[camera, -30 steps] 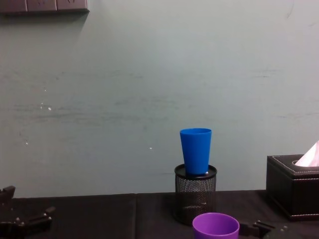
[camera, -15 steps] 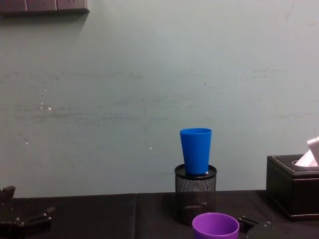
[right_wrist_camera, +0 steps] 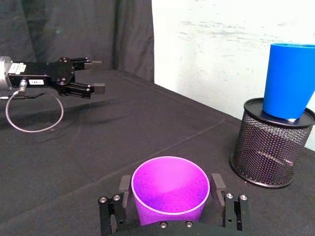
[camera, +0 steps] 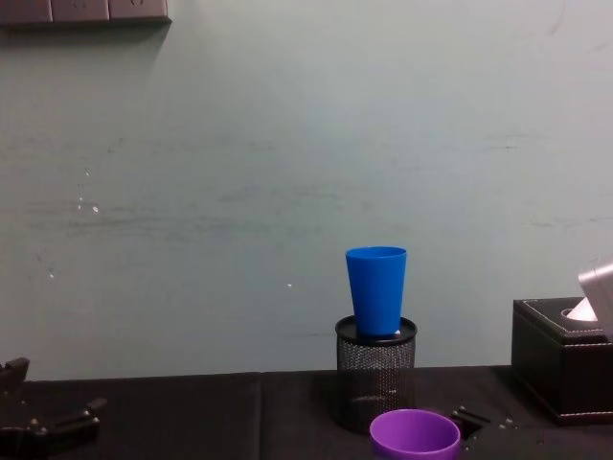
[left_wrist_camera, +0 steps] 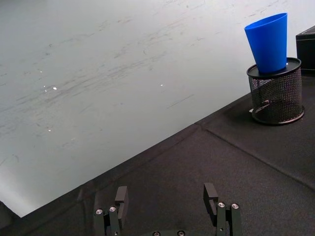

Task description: Pick up one cup with a gripper and tap it against the other cup.

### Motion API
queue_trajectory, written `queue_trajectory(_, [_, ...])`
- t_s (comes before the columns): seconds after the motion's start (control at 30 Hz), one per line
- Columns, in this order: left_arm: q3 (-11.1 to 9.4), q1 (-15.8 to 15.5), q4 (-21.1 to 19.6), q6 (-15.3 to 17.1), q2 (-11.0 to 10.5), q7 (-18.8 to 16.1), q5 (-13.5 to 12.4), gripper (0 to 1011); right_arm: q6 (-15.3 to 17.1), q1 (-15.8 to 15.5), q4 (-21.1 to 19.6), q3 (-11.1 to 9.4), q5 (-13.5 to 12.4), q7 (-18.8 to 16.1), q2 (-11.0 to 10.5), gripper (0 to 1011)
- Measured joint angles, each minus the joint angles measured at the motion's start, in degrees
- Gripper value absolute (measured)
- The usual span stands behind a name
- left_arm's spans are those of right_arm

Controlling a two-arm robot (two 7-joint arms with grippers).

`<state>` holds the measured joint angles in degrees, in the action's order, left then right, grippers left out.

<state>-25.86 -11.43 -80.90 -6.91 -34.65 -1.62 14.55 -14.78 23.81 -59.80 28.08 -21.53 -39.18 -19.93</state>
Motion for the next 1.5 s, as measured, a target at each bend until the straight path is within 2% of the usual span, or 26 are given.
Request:
queue_trajectory(0.37, [0.00, 0.00, 0.00, 0.00, 0.00, 0.00, -0.01, 1000, -0.97, -0.46, -0.15, -0.39, 1.07, 0.34, 0.16, 1003])
queue_trajectory(0.8, [0.00, 0.00, 0.00, 0.00, 0.00, 0.00, 0.00, 1000, -0.93, -0.43, -0.14, -0.39, 0.93, 0.33, 0.12, 1003])
queue_trajectory(1.07, [0.00, 0.00, 0.00, 0.00, 0.00, 0.00, 0.00, 1000, -0.89, -0.40, -0.12, -0.38, 0.86, 0.32, 0.12, 862])
queue_trajectory(1.1, [0.00, 0.00, 0.00, 0.00, 0.00, 0.00, 0.00, 1000, -0.88, -0.39, -0.12, -0.38, 0.85, 0.31, 0.12, 810])
queue_trajectory(1.5, [0.00, 0.00, 0.00, 0.00, 0.00, 0.00, 0.00, 1000, -0.84, -0.36, -0.12, -0.38, 0.78, 0.29, 0.12, 746])
